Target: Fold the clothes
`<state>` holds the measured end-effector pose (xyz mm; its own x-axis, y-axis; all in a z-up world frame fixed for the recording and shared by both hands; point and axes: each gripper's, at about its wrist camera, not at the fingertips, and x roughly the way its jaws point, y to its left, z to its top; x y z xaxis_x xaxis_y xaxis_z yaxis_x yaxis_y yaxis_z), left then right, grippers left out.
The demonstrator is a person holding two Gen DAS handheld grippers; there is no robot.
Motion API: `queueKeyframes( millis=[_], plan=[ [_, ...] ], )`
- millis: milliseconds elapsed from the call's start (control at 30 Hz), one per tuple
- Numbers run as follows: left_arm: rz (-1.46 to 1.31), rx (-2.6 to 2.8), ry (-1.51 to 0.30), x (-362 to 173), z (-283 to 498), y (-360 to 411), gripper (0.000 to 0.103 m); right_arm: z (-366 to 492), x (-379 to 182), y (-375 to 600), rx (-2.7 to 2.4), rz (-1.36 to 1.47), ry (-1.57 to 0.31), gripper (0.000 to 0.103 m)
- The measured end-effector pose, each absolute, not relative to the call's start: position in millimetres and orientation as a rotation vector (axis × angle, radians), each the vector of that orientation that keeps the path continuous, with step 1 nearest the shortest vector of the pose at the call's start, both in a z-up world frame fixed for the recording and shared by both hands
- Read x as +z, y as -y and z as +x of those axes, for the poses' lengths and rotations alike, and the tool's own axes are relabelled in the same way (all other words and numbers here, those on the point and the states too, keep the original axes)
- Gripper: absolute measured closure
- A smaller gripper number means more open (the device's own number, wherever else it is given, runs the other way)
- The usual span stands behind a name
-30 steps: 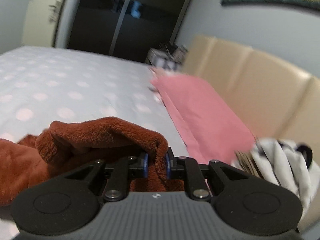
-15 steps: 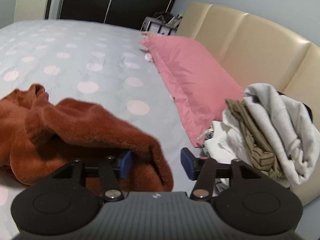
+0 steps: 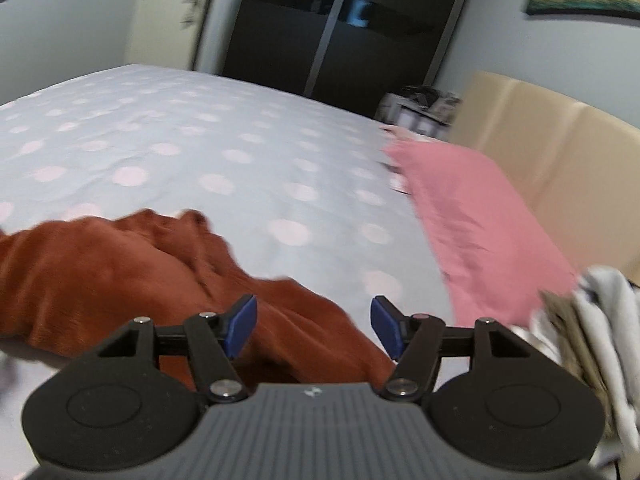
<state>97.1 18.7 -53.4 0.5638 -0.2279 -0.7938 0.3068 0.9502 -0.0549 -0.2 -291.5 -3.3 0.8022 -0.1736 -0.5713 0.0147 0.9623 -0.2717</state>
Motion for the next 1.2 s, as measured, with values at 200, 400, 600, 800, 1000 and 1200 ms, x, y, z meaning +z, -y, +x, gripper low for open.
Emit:
queueKeyframes(
  millis=[200, 400, 600, 800, 1000, 1200],
  plan=[
    [0.056, -0.277, -0.922, -51.1, 105.4, -32.8, 0.032, 69.8, -7.7, 264.4, 0.075, -0.213, -0.679, 0.024],
    [0.000, -0.215, -0.918, -49.4, 121.3, -58.6, 0.032, 152.5, -31.3, 243.0, 0.190, -0.213, -0.810, 0.024],
    [-0.031, -0.155, -0.933, -55.6, 135.7, -83.9, 0.032, 225.3, -67.6, 238.3, 0.227, -0.214, -0.959, 0.024],
    [-0.050, -0.090, -0.958, -64.6, 144.9, -103.4, 0.032, 278.8, -101.1, 243.3, 0.260, -0.117, -1.079, 0.024],
    [-0.040, -0.086, -0.957, -65.1, 145.8, -106.4, 0.032, 294.1, -125.6, 258.3, 0.283, 0.146, -1.174, 0.046],
    [-0.054, -0.053, -0.924, -56.0, 141.2, -117.7, 0.032, 276.3, -85.3, 263.9, 0.277, 0.133, -1.052, 0.077]
  ],
)
